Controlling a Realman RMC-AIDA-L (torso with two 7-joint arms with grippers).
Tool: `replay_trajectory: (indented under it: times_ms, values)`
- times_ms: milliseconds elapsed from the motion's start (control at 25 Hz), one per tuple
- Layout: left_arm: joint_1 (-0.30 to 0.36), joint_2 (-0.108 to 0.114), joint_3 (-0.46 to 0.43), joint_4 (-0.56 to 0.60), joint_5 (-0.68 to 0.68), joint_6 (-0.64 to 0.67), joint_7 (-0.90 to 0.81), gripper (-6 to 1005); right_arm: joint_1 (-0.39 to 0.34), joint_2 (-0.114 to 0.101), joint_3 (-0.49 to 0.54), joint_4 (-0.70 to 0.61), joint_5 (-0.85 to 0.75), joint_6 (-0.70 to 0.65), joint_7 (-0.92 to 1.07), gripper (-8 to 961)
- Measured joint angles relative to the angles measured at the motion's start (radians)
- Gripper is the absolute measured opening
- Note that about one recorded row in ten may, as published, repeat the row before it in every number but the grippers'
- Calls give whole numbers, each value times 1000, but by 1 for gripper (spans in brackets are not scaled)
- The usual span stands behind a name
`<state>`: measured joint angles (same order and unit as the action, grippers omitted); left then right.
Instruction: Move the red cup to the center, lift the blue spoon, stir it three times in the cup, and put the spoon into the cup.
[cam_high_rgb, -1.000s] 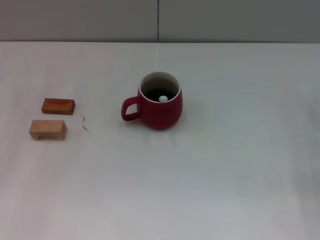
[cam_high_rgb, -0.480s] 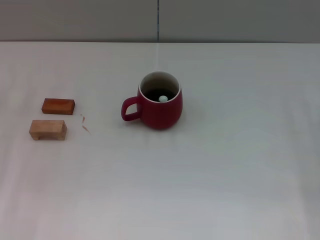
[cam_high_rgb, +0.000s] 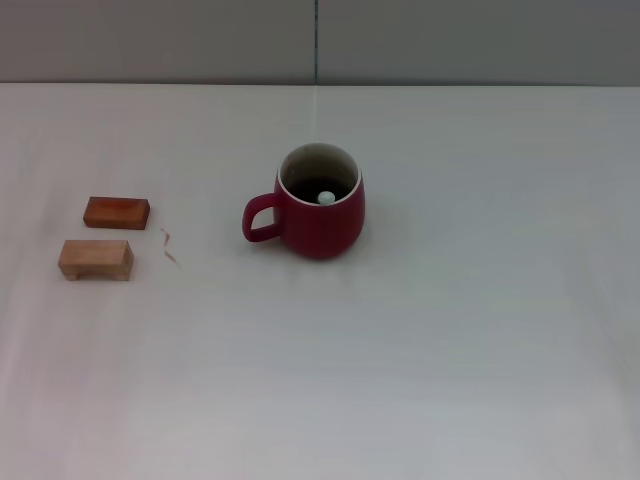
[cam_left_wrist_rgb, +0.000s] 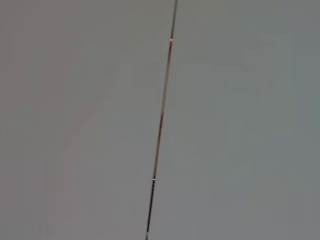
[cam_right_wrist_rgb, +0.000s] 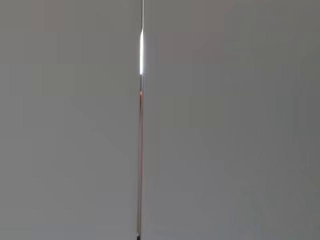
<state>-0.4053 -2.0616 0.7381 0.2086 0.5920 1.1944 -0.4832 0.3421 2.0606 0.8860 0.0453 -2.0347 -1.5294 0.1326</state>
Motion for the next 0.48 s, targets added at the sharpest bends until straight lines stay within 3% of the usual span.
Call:
replay_trajectory:
  times_ms: [200, 480]
  values:
    - [-1, -3, -43, -14, -11, 1, -2, 811, 5, 10, 9, -14, 5, -63, -30, 802]
    - [-2, -6, -46, -21, -15, 10, 0, 846, 26, 13, 1, -9, 3, -58, -151, 798]
